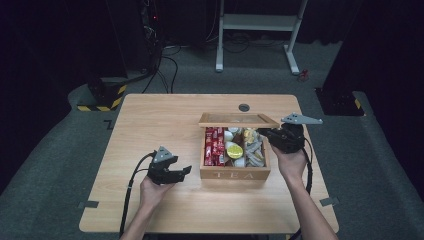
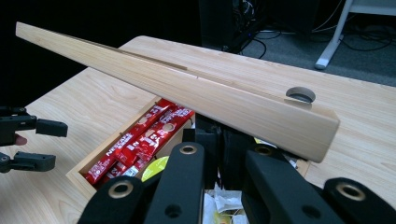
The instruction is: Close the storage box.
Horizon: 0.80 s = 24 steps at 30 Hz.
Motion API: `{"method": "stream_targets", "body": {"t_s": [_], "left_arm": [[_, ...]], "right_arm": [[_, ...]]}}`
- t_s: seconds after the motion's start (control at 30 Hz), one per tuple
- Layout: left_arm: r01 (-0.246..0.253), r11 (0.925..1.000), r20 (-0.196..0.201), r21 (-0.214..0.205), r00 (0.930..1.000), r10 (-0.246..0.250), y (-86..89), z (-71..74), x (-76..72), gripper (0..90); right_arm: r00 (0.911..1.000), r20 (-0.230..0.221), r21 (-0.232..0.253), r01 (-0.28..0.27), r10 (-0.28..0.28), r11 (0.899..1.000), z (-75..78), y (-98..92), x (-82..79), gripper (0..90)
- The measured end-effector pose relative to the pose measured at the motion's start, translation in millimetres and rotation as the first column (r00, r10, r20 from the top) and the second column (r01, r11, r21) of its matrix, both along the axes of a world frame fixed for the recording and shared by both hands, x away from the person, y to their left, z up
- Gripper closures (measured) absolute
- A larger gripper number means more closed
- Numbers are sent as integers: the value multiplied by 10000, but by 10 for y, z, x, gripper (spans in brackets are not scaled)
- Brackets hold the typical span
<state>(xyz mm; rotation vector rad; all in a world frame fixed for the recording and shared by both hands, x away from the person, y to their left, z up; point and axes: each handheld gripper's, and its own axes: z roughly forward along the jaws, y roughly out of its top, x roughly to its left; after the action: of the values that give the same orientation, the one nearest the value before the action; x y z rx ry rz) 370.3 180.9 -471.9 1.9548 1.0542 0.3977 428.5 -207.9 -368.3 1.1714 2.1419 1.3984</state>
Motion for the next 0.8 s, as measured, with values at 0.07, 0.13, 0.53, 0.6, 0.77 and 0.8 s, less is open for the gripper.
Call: {"method": "stream_targets", "body": {"t_s": [0.07,0.13,0.53,0.6,0.77,0.8], "left_arm": [[58,10000,43,-1,10000,-58,-15,13,7,328],[128,9999,-53,-55,9999,-128,-38,29,38,323],[560,9983,62,147,9984,-561,-184,114,108,298],[586,9983,180,-32,9981,-586,-229,134,104,299],[686,9976,209,-42,9974,-685,-283,151,123,300],[754,9971,329,102,9966,-757,-302,178,139,300]], "right_arm": [[10000,-15,-3,-16,16,10000,6,-1,5,879],[10000,-26,-10,-10,10,10000,6,-2,4,879],[10000,6,-79,-20,20,10000,23,-3,17,880],[10000,-7,18,-14,14,10000,25,-4,22,880],[10000,21,-1,-39,39,10000,28,-7,28,879],[10000,19,-23,-46,46,10000,27,-7,26,880]]}}
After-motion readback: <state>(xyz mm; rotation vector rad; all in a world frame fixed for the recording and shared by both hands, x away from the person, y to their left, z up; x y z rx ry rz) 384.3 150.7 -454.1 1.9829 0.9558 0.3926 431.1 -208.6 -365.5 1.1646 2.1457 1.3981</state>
